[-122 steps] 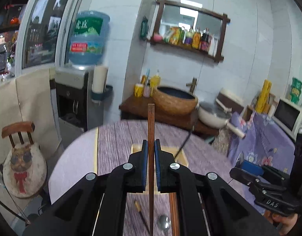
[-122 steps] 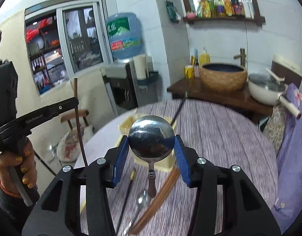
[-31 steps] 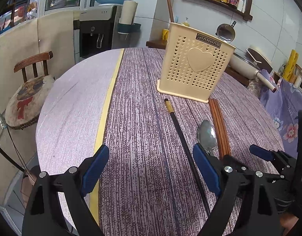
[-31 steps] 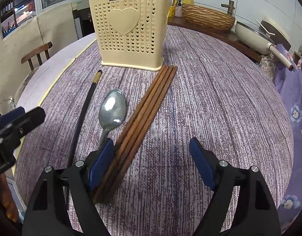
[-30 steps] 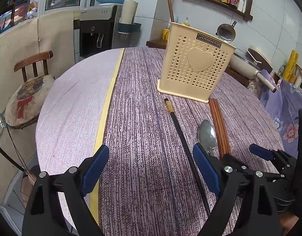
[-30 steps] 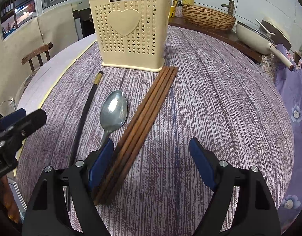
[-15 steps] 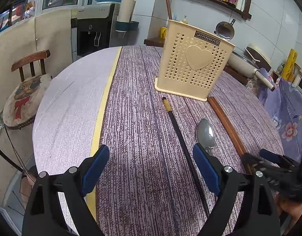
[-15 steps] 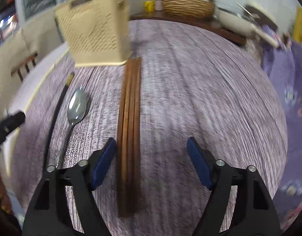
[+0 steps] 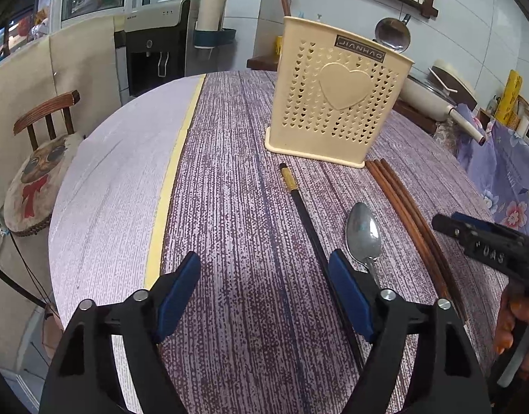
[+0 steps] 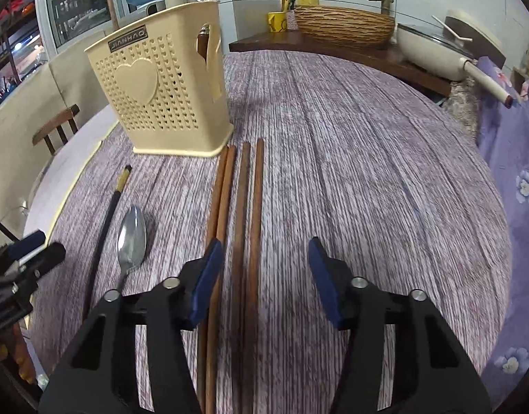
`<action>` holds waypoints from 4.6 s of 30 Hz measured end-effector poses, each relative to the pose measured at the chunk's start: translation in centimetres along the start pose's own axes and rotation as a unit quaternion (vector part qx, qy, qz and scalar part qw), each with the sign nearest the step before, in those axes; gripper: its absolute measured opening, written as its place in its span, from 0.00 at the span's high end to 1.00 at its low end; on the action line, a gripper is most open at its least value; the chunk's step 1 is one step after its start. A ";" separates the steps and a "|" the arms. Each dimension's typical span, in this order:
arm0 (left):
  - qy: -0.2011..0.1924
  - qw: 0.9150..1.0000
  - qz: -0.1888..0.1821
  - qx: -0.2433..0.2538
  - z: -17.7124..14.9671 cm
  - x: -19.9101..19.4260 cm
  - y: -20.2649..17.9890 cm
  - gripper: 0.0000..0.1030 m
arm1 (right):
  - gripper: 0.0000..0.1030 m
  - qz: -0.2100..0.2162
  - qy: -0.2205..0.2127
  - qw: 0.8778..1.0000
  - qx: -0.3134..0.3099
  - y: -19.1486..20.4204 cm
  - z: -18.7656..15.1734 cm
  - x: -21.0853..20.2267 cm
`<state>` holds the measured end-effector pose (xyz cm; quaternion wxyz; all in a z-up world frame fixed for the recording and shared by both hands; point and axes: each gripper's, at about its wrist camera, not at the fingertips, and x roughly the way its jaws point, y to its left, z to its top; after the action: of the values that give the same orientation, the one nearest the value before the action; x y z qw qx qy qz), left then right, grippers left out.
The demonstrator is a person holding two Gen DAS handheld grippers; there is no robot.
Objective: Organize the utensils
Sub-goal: 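Grasp a brown chopstick with the right tool while the left tool grasps the black gold-tipped chopstick, then lift both chopsticks up toward the cream holder with both tools, then lower both chopsticks into the cream holder and open both tools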
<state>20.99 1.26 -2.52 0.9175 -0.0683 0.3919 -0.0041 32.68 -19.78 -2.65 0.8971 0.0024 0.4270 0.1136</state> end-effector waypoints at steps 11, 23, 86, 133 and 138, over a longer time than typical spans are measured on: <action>0.014 1.000 -0.002 0.004 0.2 0.8 -0.1 0.31 | 0.74 0.001 0.034 0.999 -0.005 0.1 3.1 4.3; 0.034 0.999 -0.007 0.030 2.6 2.8 -1.9 0.42 | 0.77 -0.033 0.046 0.998 -0.027 0.4 5.2 6.1; -0.099 0.994 -0.043 0.018 9.4 -5.8 -3.1 0.92 | 0.93 0.073 -0.131 0.988 0.027 -0.6 5.6 -9.8; -0.254 0.965 -0.060 0.019 23.4 -17.0 -4.4 0.92 | 0.93 0.081 -0.276 0.957 -0.042 5.1 19.1 -24.1; -0.259 0.965 -0.036 0.018 25.2 -14.6 -5.0 0.92 | 0.93 0.067 -0.277 0.958 -0.034 5.8 21.6 -22.2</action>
<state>29.28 0.32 25.81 0.9879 -0.0650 0.1384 -0.0267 34.51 -16.73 28.64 0.9700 0.0316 0.1570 0.1827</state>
